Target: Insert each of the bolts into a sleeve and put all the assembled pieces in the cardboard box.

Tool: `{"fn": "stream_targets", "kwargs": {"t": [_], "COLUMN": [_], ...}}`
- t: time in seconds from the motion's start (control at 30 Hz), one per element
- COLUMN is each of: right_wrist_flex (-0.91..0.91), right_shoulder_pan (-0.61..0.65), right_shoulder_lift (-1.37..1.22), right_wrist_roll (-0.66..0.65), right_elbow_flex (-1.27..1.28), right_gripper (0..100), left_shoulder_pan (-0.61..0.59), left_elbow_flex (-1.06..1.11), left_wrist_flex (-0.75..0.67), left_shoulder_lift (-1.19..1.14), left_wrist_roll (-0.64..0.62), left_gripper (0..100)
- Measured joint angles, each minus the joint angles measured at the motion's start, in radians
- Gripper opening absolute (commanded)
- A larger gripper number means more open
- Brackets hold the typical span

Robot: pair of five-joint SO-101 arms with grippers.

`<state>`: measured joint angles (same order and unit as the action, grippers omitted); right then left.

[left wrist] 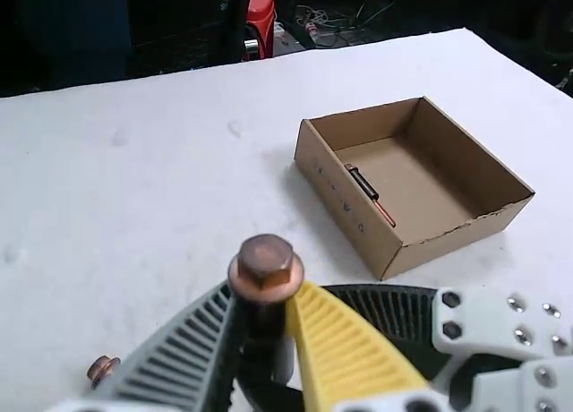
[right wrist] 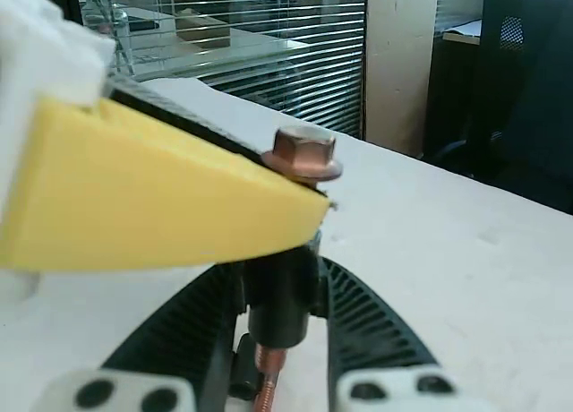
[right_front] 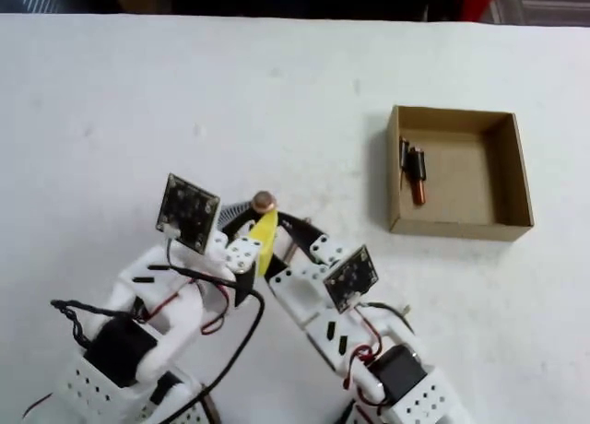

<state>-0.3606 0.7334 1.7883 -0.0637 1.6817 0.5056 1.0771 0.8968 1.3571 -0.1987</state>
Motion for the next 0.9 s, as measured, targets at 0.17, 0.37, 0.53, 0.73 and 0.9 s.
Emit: {"fn": "stream_targets", "kwargs": {"t": [0.17,0.37,0.53,0.73,0.9], "right_wrist_flex": [0.000,0.000,0.000,0.000,-0.003], "right_shoulder_pan": [0.000,0.000,-0.006,-0.006,-0.006], "right_shoulder_lift": [0.000,0.000,-0.002,-0.002,-0.002], "right_wrist_roll": [0.000,0.000,0.000,0.000,0.000], "right_elbow_flex": [0.000,0.000,0.000,0.000,0.000], "right_gripper": [1.7,1.7,1.7,1.7,1.7], "left_shoulder_pan": [0.000,0.006,0.006,0.006,0.006], "left_elbow_flex": [0.000,0.000,0.006,0.006,0.006], "left_wrist_flex": [0.000,0.000,0.000,0.000,0.000], "left_shoulder_lift": [0.000,0.000,0.000,0.002,0.002], "left_wrist_roll": [0.028,0.057,0.058,0.060,0.060], "left_gripper": [2,11,16,16,16]}}
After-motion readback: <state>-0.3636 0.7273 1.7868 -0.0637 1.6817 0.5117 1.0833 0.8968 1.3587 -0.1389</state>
